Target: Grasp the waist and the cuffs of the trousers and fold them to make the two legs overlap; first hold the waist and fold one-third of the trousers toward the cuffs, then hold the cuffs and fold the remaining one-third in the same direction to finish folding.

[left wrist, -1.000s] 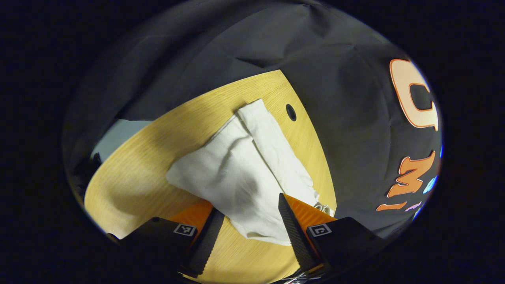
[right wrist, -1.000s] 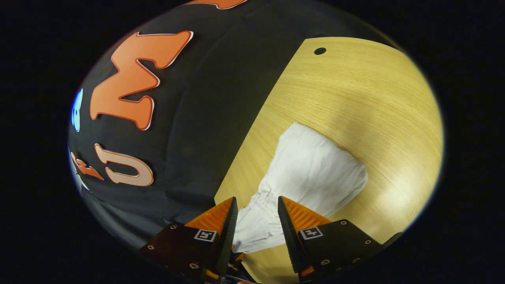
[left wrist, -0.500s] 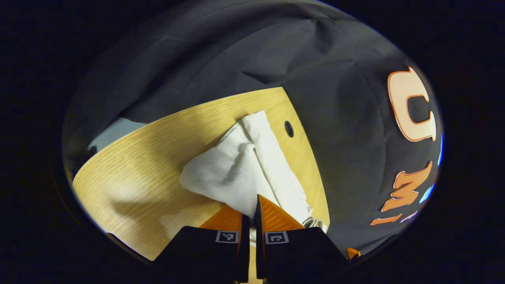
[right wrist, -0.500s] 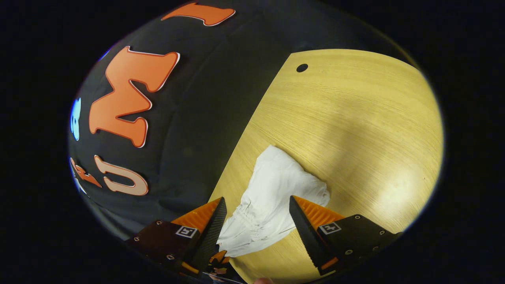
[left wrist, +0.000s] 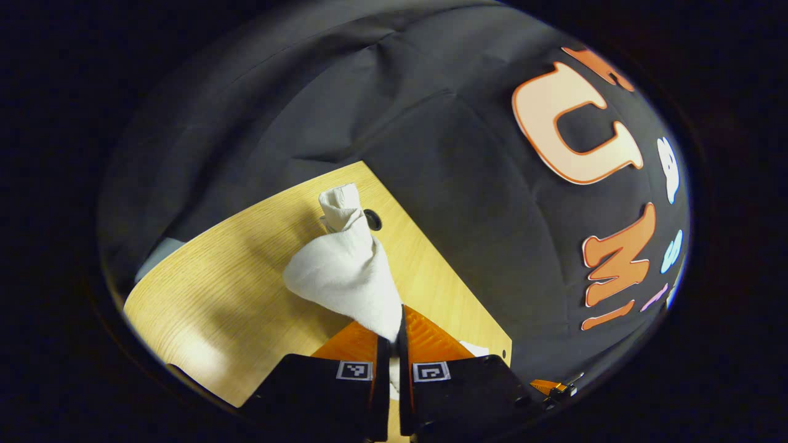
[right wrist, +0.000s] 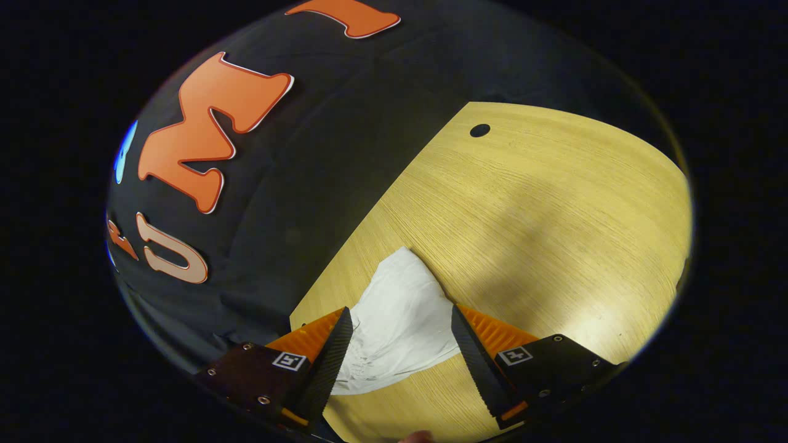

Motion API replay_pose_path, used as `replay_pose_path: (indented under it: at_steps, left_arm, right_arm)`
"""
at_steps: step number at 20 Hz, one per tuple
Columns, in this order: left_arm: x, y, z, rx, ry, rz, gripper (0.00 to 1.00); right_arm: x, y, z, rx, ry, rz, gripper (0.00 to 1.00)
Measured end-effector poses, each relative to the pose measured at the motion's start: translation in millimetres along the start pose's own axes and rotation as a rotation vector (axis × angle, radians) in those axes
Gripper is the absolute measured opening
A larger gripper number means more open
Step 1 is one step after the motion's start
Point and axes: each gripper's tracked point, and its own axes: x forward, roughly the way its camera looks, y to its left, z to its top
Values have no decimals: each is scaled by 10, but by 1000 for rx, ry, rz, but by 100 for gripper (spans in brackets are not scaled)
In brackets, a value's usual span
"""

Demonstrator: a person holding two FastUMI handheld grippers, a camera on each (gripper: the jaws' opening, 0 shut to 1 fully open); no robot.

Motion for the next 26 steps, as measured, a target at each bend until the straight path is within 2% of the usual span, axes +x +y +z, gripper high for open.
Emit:
replay_pose_path:
  at_steps: [5,12,17,23,26]
  left_arm:
    - [-78,-558,-31,64,-28,-17,10]
    - [-58,-1425,-239,108,-26,-93,8]
    - [48,-1829,-421,166,-33,-96,10]
    - [240,-2224,-702,168,0,-81,10]
    - [307,-2490,-877,199,15,-91,10]
  right_arm:
    - [-82,-111,160,-66,-10,0,97]
    - [-224,-357,443,-31,-11,23,97]
    - [-422,-629,802,-39,-58,18,97]
    - [-695,-806,1082,-162,-87,4,97]
    - [-809,-817,1236,-175,-109,24,97]
